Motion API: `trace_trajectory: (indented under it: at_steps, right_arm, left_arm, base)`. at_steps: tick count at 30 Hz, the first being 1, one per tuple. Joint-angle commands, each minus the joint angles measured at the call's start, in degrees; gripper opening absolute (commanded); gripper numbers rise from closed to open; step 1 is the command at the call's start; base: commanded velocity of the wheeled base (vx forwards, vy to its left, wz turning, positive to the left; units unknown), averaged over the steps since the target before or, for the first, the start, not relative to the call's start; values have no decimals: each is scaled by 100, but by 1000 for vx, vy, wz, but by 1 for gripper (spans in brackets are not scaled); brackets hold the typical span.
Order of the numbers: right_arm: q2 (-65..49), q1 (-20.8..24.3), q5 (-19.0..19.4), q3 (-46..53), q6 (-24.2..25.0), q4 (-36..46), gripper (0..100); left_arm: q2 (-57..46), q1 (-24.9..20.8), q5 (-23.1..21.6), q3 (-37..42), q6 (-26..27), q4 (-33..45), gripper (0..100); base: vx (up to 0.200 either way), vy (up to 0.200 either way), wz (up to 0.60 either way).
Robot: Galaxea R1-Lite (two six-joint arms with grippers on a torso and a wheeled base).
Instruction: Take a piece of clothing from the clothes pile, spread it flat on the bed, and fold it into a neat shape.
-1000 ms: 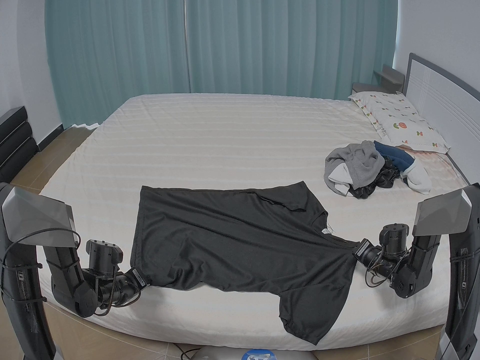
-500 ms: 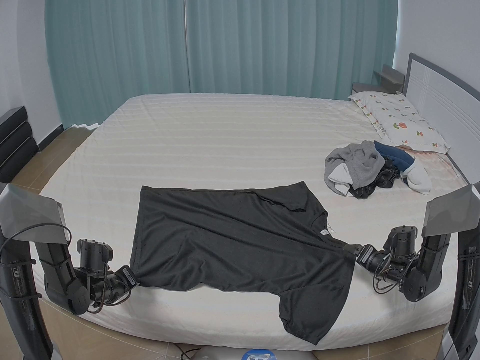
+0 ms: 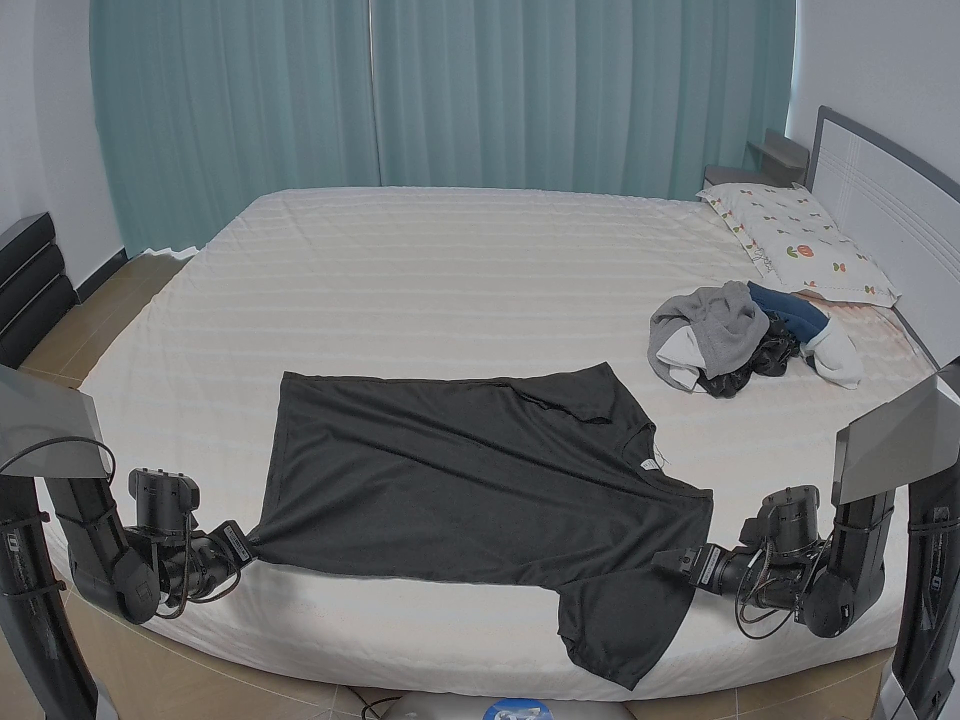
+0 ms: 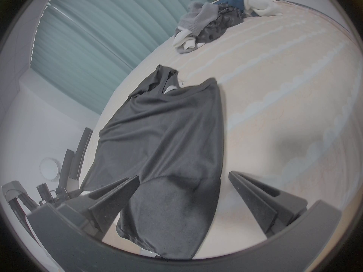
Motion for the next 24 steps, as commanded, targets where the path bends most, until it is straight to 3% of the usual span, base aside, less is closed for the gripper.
trace_trajectory:
  at_steps: [1,7,8,24]
  right_arm:
    - [213,131,-11,-3,-24,5,100]
    - [328,139,-29,-91,-24,-4,100]
    - [301,131,-37,-55,-24,-4,0]
    - [-129,-212,121,841,-806,75,0]
  left_arm:
    - [-45,77,-21,12,12,0,0]
    - [7,86,-65,3,12,0,0]
    - [7,94,-65,3,12,17,0]
    - [-335,560,-65,3,821,755,0]
  base:
    - [0,0,0]
    - [0,0,0]
    - [0,0,0]
    - [0,0,0]
